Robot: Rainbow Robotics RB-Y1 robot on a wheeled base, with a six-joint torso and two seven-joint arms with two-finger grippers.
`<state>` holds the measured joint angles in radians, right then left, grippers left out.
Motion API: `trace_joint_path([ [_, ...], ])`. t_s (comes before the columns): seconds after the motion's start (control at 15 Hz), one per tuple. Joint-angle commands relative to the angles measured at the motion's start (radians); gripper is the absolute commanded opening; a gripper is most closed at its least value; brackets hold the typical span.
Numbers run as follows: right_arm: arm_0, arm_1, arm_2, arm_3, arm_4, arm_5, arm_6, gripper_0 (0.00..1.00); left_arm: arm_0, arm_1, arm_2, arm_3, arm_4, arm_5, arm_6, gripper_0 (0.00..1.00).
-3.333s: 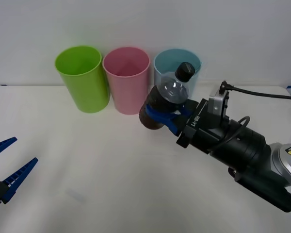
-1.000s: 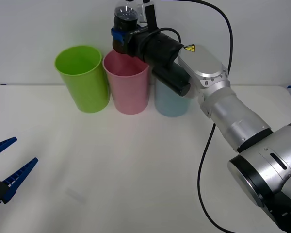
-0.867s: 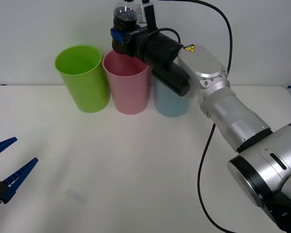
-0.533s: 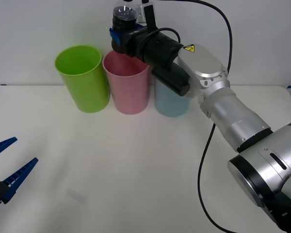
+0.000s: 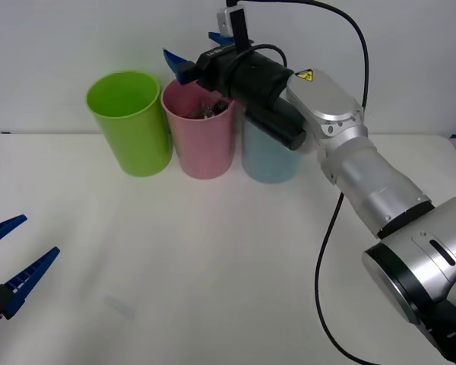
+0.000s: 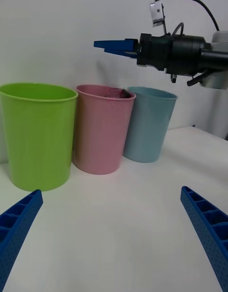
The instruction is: Grasp the object on the table and drop it into the matching bin: aluminum can to the light blue bin, PET bottle to the pink bin.
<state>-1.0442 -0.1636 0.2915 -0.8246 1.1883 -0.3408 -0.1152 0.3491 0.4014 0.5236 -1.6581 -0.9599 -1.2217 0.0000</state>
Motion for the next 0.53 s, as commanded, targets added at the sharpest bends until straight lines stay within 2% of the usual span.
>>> trace_joint_path([
  [0.07, 0.039, -0.028, 0.000, -0.054, -0.002, -0.015, 0.002, 1.00, 0.000, 0.000, 0.000, 0.000, 0.000, 0.000, 0.000, 1.00],
  [0.33, 0.168, -0.085, 0.001, -0.225, -0.001, -0.020, -0.001, 1.00, 0.000, 0.000, 0.000, 0.000, 0.000, 0.000, 0.000, 1.00],
  [0.53, 0.286, -0.154, 0.018, -0.392, -0.002, -0.023, -0.007, 1.00, 0.000, 0.000, 0.000, 0.000, 0.000, 0.000, 0.000, 1.00],
])
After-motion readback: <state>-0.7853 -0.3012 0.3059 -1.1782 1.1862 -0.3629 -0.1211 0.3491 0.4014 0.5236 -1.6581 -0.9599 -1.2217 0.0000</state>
